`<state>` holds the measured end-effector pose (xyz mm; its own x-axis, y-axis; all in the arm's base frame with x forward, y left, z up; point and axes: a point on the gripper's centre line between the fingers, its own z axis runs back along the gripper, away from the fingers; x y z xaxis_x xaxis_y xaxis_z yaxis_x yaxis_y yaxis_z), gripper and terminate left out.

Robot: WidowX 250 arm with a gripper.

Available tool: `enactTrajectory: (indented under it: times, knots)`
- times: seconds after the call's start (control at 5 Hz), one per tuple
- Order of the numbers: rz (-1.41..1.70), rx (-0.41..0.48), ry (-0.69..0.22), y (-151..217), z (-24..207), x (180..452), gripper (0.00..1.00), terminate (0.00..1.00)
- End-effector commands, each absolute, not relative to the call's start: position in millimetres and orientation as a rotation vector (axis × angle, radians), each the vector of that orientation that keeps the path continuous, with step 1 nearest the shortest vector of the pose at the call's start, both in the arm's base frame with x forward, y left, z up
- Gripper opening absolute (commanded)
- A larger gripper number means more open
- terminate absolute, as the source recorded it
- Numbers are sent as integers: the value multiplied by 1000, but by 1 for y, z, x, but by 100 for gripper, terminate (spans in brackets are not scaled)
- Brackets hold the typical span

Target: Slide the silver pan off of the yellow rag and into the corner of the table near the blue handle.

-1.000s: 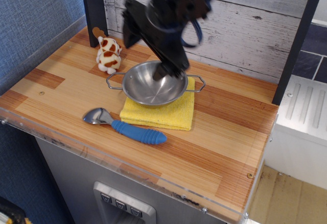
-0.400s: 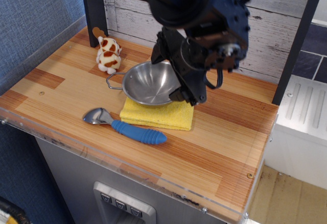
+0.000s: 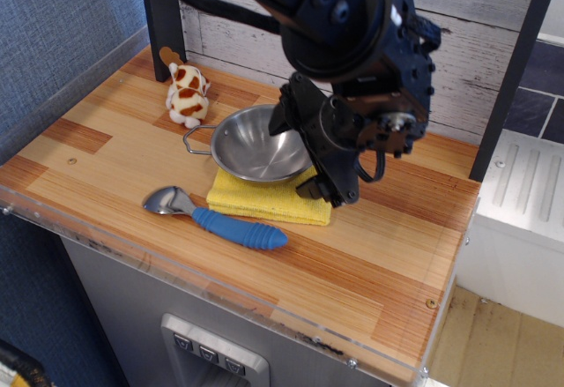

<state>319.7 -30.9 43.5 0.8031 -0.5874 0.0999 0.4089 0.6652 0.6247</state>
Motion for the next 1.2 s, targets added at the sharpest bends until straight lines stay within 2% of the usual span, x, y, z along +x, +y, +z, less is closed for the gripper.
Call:
enactTrajectory:
  times: [0.0,0.2,0.8,1.0]
  knots:
    - [-563,637,-325,-28,43,316,0,0]
    - [-537,650,-332,-24,48,318,0,0]
    - [-531,636,-297,-22,43,312,0,0]
    - [-523,669,-314,-17,62,314,0,0]
